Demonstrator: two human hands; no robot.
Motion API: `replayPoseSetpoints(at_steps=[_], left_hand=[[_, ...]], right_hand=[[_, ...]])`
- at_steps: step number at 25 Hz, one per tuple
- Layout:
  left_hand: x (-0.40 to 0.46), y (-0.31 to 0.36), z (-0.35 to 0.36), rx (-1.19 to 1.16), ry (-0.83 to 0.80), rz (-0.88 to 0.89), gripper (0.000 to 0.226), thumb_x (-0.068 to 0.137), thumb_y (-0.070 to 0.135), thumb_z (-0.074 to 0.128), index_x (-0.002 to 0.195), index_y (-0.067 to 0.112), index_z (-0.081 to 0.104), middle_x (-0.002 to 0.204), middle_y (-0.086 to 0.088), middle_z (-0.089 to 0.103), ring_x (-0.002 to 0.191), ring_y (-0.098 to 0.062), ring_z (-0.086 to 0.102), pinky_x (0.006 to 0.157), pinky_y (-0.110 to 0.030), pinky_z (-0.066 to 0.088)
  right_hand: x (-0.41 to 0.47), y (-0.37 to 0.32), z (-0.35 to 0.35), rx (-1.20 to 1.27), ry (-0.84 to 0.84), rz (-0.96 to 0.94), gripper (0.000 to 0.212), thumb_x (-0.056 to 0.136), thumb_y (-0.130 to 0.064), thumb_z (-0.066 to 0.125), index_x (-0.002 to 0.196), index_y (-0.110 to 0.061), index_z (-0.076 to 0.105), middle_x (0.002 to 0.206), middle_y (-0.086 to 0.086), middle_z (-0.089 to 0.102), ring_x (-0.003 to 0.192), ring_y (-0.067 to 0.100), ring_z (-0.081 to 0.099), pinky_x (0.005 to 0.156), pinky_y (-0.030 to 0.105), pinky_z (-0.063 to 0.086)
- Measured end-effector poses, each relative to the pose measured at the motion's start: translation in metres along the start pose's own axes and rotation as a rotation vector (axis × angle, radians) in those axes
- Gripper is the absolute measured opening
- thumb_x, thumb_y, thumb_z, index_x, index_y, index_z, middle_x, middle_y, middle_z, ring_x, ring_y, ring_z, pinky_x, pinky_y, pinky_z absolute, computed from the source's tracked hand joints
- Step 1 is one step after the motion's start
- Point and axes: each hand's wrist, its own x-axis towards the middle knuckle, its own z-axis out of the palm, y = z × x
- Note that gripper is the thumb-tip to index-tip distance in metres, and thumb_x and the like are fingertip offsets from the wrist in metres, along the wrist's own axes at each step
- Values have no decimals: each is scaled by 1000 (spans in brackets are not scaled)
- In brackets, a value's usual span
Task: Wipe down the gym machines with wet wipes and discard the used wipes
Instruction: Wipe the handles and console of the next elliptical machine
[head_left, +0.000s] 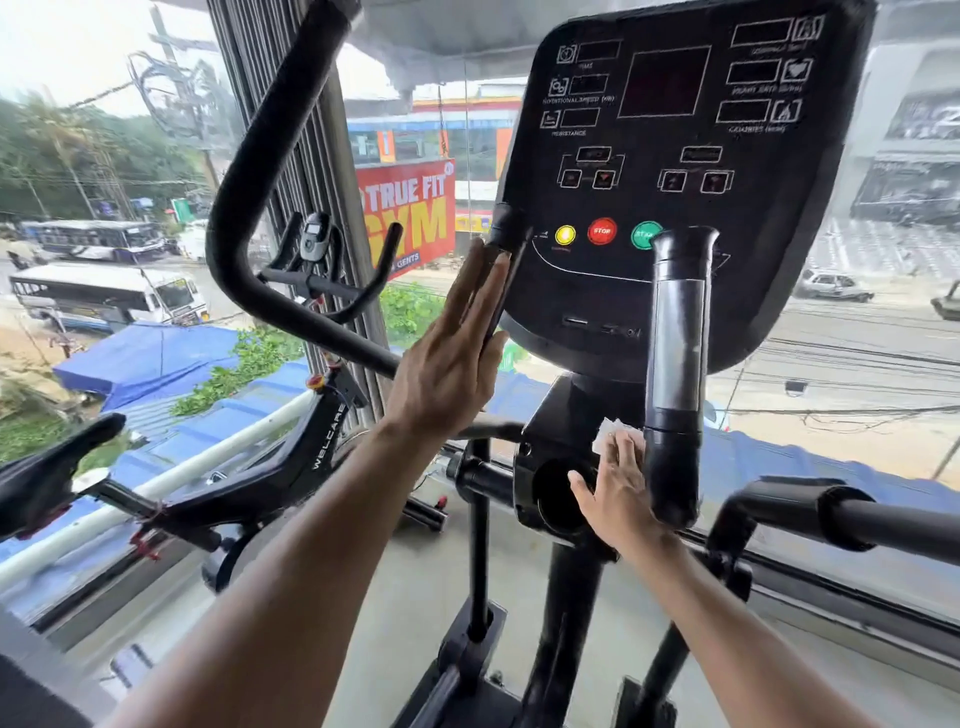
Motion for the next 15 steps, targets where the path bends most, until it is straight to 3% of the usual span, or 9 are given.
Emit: replayPoseSetpoints(at_steps=[2, 4, 6, 9, 13, 15], left_hand=[[-3, -3, 4, -56, 18, 34, 72, 102, 11, 56, 165, 15, 22, 174, -1, 9, 149, -20, 38, 65, -37, 60], [-3, -4, 6, -93, 29, 49, 71, 101, 8, 56, 164, 11, 23, 174, -6, 11, 147, -20, 39, 65, -33, 58], [-1, -5, 6, -111, 46, 51, 70, 101, 7, 56, 164, 11, 25, 173, -8, 14, 146, -14, 39, 63, -25, 51], [-3, -5, 6, -145, 45, 56, 68, 102, 7, 56, 163, 10, 26, 173, -8, 15, 144, 4, 27, 65, -23, 49], [-2, -8, 6, -184, 54, 67, 66, 103, 6, 55, 163, 8, 27, 172, -9, 16, 153, -1, 25, 72, -29, 57], [-3, -9, 8, -203, 46, 78, 65, 103, 4, 54, 162, 7, 27, 172, -11, 15, 152, 11, 11, 76, -28, 57]], right_hand=[[-5, -8, -8, -22, -46, -35, 73, 101, -16, 62, 153, 14, 18, 156, 27, 30, 134, 12, 6, 113, 7, -11], [0, -15, -13, -93, -42, -47, 72, 106, -30, 53, 154, 9, 20, 160, 23, 27, 141, 10, 6, 101, 1, -19], [8, -17, -15, -202, -47, -41, 70, 105, -49, 45, 155, -2, 29, 161, 14, 29, 152, 21, 13, 111, 15, -13], [38, -28, 5, -341, -139, -38, 79, 98, -71, 32, 148, -10, 42, 159, 7, 35, 153, 22, 20, 123, 35, 3], [102, -48, 36, -377, -278, 28, 99, 94, -77, 22, 161, -4, 18, 169, 14, 16, 157, 25, 9, 127, 42, 9], [118, -55, 49, -396, -290, 66, 99, 95, -74, 24, 161, 0, 8, 169, 19, 8, 157, 30, 6, 127, 45, 7]])
